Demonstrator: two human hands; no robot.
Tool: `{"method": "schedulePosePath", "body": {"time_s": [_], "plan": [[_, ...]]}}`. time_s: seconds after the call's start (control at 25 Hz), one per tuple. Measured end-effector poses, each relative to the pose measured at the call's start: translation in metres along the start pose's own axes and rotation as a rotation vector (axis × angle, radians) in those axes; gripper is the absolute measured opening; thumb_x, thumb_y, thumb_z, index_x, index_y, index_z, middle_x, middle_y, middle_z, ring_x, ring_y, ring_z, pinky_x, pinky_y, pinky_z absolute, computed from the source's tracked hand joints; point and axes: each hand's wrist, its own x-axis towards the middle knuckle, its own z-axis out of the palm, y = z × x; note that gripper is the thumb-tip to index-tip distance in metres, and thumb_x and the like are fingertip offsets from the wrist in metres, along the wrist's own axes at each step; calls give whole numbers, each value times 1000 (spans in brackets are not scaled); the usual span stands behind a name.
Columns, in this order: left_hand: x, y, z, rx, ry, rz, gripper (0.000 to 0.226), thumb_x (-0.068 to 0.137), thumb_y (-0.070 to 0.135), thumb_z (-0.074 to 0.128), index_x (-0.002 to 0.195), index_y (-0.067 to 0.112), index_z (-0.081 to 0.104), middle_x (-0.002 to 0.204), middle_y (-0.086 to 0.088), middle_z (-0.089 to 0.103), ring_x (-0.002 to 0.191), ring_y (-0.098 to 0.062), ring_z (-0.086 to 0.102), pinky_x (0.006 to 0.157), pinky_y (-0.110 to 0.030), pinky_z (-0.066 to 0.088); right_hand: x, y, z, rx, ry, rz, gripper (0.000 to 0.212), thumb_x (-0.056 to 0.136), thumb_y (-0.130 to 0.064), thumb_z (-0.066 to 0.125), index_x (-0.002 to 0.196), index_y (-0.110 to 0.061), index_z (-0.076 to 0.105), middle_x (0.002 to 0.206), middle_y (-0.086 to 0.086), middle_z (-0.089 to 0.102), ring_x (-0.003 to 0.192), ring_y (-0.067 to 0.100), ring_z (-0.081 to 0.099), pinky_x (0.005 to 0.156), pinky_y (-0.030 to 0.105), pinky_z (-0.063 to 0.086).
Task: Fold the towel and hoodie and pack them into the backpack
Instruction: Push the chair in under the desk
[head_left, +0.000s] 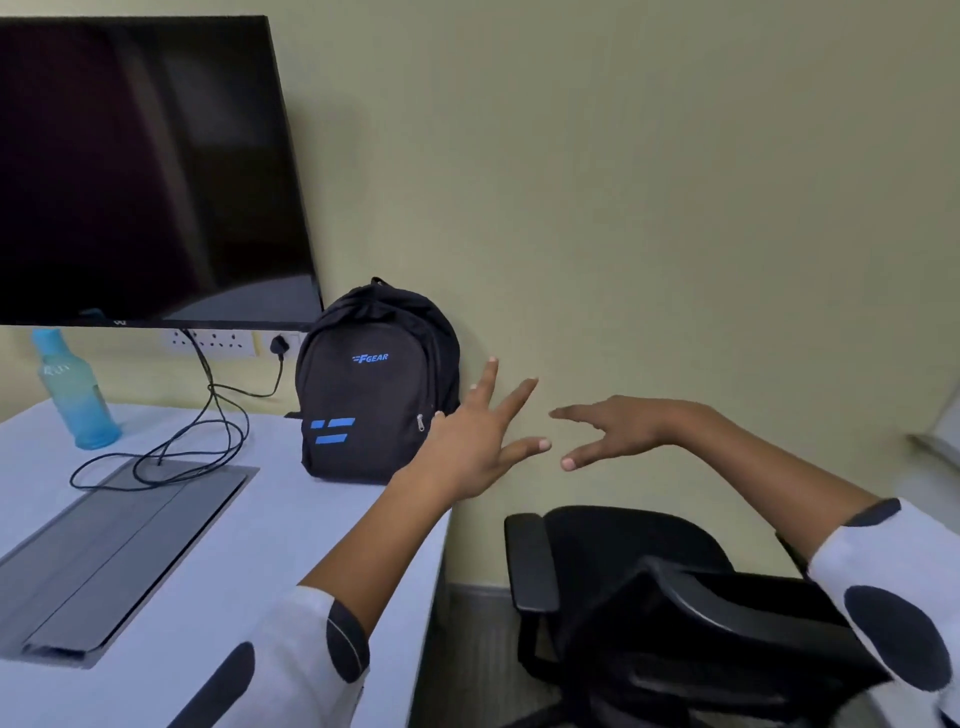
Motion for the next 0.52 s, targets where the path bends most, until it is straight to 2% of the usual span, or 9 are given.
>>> {"method": "schedulePosePath", "body": {"time_s": [0.12, 0.28, 0.4, 0.52], "plan": [[-11, 50, 9, -36, -79, 72, 77, 85, 71, 35, 149, 42, 5, 159, -2, -17, 132, -31, 40, 104, -51, 36, -77, 42, 13, 170, -19, 85, 82, 76, -72, 54, 147, -43, 23, 149, -3, 39, 135, 17, 40, 111, 34, 30], [-17, 109, 31, -81, -192, 197, 81, 82, 74, 36, 149, 42, 4, 159, -7, -16, 137, -32, 33, 107, -54, 31, -157, 102, 45, 261, 46, 237, 111, 48, -97, 41, 142, -40, 35, 136, -8, 54, 122, 11, 48, 106, 30, 33], [-16, 152, 56, -91, -304, 280, 89, 79, 76, 38, 150, 39, 1, 159, -9, -15, 146, -28, 13, 114, -57, 17, -195, 140, 86, 273, 46, 326, 113, 51, -99, 31, 143, -33, 37, 143, -8, 47, 127, 13, 47, 108, 30, 32], [-14, 188, 86, -57, -425, 328, 102, 74, 78, 48, 151, 35, -4, 158, -9, -16, 147, -27, -1, 115, -59, 7, -221, 166, 122, 315, 113, 363, 126, 43, -104, 25, 143, -29, 39, 148, -9, 40, 133, 11, 39, 106, 25, 29]]}}
